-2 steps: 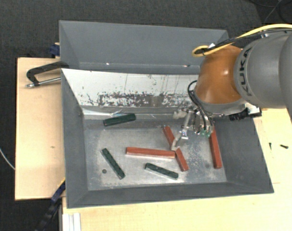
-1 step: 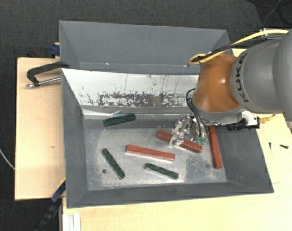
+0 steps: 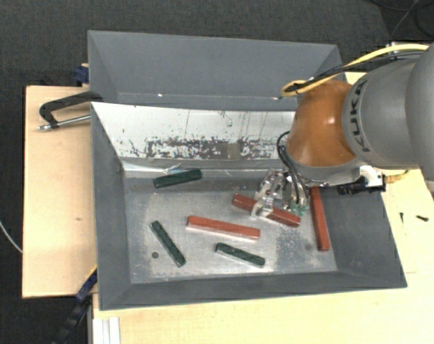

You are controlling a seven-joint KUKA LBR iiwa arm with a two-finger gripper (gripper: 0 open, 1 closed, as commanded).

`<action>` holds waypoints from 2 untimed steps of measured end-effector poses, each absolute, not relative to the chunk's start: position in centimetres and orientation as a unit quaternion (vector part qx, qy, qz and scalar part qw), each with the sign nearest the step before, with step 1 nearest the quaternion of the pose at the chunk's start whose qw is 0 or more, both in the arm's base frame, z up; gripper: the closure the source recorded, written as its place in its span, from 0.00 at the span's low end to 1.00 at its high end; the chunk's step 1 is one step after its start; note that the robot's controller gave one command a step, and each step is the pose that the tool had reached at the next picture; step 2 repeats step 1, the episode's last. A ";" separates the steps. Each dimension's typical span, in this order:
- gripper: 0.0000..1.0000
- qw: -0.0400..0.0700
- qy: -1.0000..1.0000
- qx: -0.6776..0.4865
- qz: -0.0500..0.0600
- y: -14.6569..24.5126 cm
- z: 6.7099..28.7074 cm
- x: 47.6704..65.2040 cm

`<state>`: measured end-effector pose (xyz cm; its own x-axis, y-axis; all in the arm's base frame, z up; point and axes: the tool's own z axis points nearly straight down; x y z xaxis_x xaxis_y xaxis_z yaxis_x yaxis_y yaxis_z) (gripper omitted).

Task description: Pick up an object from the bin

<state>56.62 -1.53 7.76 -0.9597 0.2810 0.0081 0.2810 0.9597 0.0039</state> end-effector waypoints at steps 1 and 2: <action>1.00 -0.006 -0.984 -0.178 -0.001 -4.5 24.4 54.5; 1.00 -0.006 -0.984 -0.178 -0.001 -4.5 24.4 54.5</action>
Offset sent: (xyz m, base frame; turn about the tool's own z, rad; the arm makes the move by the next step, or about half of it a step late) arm 0.0000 0.0000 0.0000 0.0000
